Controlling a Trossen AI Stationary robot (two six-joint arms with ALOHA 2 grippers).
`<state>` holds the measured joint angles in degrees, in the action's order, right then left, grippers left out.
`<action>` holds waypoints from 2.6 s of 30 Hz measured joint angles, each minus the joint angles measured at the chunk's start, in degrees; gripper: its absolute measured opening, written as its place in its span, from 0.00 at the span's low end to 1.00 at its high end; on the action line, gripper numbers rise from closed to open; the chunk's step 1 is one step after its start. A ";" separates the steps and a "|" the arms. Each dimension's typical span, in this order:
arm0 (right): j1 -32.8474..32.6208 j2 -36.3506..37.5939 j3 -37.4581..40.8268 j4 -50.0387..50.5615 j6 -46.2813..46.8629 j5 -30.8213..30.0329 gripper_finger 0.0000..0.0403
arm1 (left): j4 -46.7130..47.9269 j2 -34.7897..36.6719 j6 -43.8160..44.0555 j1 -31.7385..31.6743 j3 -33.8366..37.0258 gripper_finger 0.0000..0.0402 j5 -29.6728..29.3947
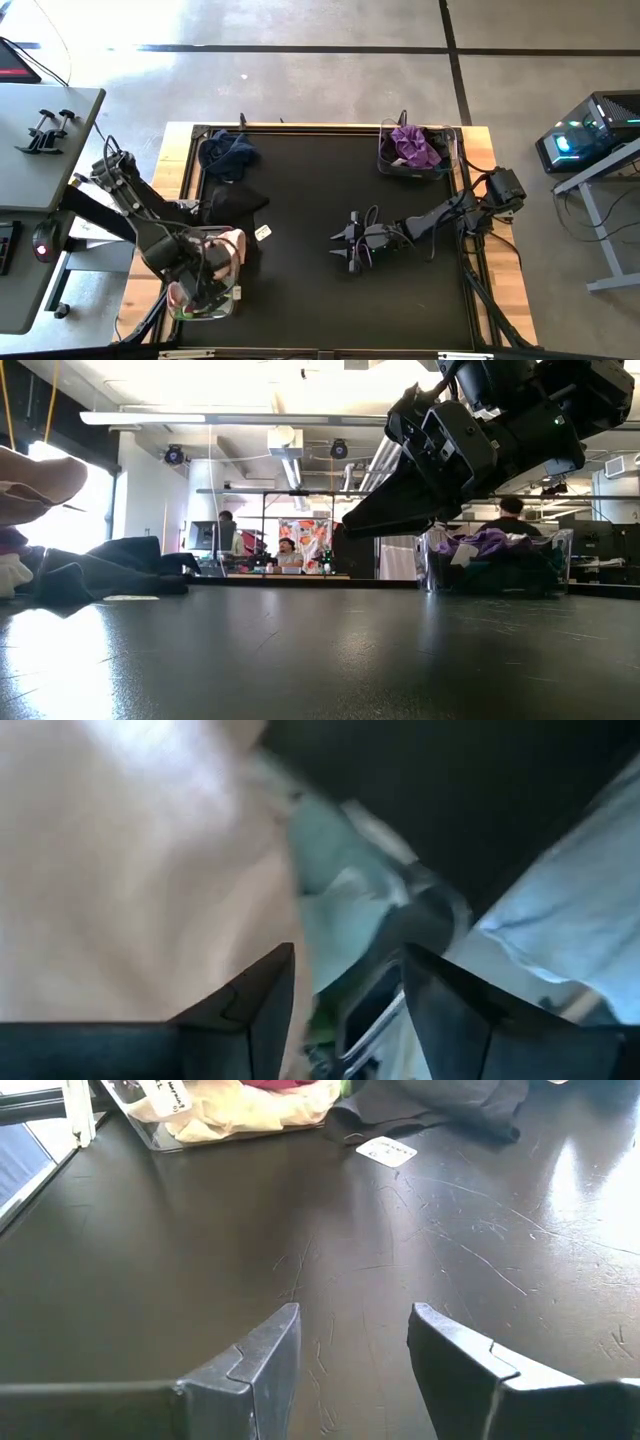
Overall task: Sort towels by color in basket
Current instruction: Put the light pink towel into the bottom transparent bin
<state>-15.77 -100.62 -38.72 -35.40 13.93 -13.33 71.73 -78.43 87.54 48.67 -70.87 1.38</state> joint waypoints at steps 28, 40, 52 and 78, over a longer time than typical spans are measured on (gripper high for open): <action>-0.02 0.04 0.00 2.07 -0.02 0.01 0.44 | -9.20 -0.05 -9.85 -11.62 22.00 0.00 17.93; -0.02 0.04 0.00 2.07 0.13 -0.01 0.44 | -16.10 2.46 -15.24 -13.85 25.59 0.00 20.98; -0.02 0.04 0.00 1.77 0.03 -0.01 0.44 | -7.01 9.17 -1.17 -11.05 5.27 0.00 10.06; -0.02 0.04 0.00 1.92 0.15 -0.01 0.44 | -26.11 9.01 -0.86 -10.09 35.19 0.00 19.70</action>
<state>-15.79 -100.57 -38.72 -33.47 14.09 -13.34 45.62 -69.41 86.68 38.59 -35.68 21.08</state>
